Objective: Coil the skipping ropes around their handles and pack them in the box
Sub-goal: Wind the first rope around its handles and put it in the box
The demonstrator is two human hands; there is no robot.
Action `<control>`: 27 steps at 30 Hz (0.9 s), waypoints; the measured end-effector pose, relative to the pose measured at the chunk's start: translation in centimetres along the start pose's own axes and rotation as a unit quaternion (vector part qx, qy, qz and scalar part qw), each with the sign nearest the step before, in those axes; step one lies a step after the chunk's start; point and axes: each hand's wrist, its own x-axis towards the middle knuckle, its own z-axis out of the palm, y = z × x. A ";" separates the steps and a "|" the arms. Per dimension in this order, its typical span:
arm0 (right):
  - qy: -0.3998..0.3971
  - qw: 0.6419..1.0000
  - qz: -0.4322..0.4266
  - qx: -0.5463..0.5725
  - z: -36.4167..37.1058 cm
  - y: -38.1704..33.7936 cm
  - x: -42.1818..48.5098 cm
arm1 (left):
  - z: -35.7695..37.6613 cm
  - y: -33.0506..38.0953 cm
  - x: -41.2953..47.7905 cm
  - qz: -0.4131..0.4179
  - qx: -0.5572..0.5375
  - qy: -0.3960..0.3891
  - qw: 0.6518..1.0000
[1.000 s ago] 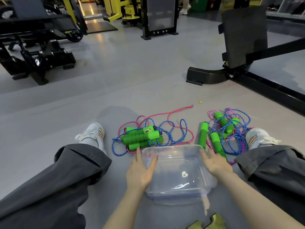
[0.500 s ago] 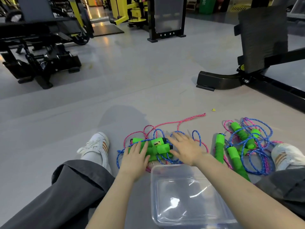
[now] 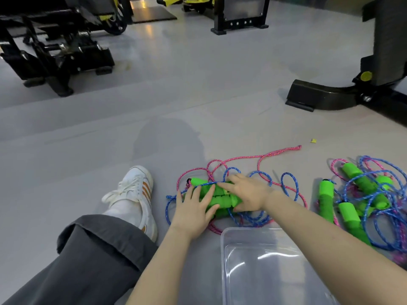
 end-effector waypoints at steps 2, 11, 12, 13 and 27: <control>0.012 1.000 -0.001 -0.008 0.0 0.4 -0.3 | 0.1 0.1 0.1 0.024 -0.007 0.017 1.000; 0.042 0.998 0.027 0.038 2.0 0.7 0.2 | 1.4 -1.1 0.5 0.091 -0.021 0.135 0.986; 0.055 0.997 0.031 0.046 2.2 0.6 0.2 | 1.4 -1.2 0.5 0.095 -0.026 0.134 0.986; 0.066 0.996 0.032 0.052 2.3 0.6 0.1 | 1.3 -1.3 0.5 0.100 -0.027 0.134 0.986; 0.216 0.976 0.008 0.016 -1.2 2.0 -3.7 | -5.6 -1.5 0.9 0.235 0.068 0.279 0.929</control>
